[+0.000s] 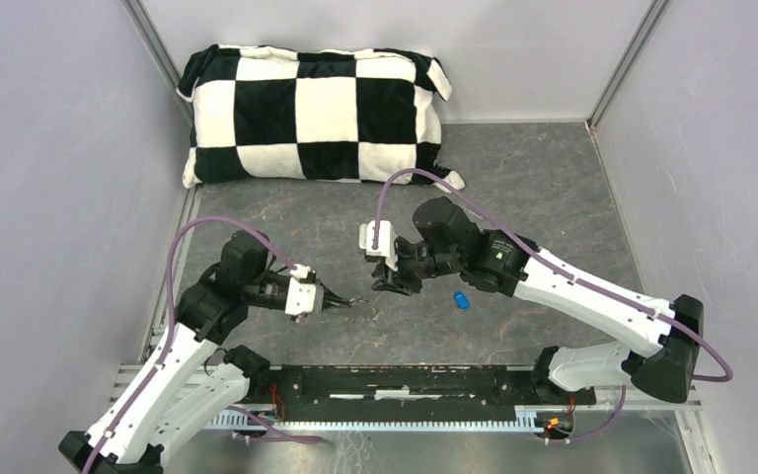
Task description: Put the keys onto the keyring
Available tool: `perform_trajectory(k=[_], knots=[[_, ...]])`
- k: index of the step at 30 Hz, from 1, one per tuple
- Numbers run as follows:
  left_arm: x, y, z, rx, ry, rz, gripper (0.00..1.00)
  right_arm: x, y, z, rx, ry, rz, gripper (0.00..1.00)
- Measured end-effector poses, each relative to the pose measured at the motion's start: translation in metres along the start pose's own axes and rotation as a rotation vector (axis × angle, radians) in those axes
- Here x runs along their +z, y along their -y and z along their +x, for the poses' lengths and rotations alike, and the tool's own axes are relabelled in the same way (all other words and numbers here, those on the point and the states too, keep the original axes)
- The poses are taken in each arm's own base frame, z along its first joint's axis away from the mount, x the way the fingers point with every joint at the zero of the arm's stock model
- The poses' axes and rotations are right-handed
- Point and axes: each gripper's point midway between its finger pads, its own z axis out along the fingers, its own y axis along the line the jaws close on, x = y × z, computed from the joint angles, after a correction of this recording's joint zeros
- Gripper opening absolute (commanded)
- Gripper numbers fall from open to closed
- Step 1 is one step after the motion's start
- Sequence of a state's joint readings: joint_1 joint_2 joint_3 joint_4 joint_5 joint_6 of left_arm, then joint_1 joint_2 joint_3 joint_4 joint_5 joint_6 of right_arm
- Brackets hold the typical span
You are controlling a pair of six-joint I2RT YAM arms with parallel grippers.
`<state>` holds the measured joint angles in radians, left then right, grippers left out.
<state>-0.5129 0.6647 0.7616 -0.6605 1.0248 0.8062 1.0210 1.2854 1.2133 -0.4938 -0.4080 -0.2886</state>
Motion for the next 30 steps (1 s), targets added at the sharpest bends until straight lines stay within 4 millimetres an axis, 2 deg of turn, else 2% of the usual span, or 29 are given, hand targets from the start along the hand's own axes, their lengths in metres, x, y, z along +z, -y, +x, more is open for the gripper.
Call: perform_trajectory(k=[4,8,15,21,30], knots=[[0.000,0.001,0.000,-0.001,0.001,0.005,0.02,-0.004,-0.003,-0.002,-0.003,0.005,-0.010,0.39],[0.001,0.001,0.001,-0.012,0.000,0.013,0.02,-0.007,-0.012,-0.017,-0.022,0.063,-0.062,0.48],[0.003,-0.001,-0.008,-0.019,0.017,0.044,0.02,-0.005,-0.032,-0.047,-0.128,0.206,-0.191,0.47],[0.002,-0.004,-0.015,0.015,0.027,0.060,0.02,-0.004,-0.041,-0.052,-0.188,0.243,-0.243,0.45],[0.001,-0.001,-0.022,0.022,0.047,0.076,0.02,0.003,-0.039,-0.044,-0.203,0.225,-0.248,0.46]])
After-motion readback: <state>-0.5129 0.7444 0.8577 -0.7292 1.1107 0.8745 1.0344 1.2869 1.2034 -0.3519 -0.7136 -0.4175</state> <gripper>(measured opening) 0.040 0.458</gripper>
